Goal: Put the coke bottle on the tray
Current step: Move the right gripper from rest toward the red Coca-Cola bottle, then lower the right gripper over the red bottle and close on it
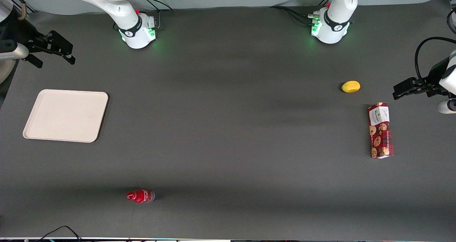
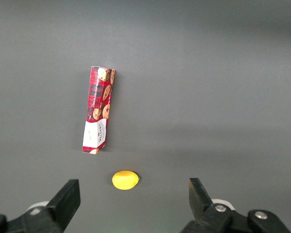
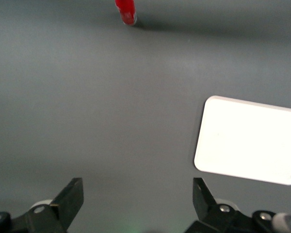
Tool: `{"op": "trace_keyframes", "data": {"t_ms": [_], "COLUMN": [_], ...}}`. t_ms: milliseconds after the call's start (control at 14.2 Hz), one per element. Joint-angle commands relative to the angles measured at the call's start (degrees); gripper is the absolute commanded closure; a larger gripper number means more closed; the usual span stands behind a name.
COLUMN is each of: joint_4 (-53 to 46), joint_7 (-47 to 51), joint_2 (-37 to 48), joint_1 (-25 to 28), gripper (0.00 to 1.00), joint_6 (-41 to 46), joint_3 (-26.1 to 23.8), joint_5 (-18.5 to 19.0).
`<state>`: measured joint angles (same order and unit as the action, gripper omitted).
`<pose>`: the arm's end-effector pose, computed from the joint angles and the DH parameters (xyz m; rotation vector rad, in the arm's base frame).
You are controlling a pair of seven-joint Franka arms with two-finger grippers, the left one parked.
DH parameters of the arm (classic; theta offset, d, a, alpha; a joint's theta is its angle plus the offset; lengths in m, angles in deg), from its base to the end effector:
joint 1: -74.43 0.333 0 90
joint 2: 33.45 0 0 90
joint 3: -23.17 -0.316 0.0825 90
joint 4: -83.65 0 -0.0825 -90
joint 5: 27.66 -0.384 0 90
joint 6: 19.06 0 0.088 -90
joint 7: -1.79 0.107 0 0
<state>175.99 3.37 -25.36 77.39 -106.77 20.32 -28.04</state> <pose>0.5025 0.0540 0.6764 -3.1345 -0.1160 -0.0943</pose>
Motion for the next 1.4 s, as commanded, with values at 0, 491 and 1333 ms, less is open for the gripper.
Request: {"op": "trace_keyframes", "data": {"t_ms": [0,491,1333], "joint_4": [-15.2,-24.7,-34.8], "joint_7": [-0.1,0.6,5.7], "joint_2": [-16.2,-41.6,-60.2], "joint_1": [1.3,3.4,5.3], "gripper": [0.00,0.00,0.00], "joint_6": [1.0,-24.1,-42.5], "joint_3": [0.7,0.1,1.2], "joint_5": [1.0,1.8,6.2]}}
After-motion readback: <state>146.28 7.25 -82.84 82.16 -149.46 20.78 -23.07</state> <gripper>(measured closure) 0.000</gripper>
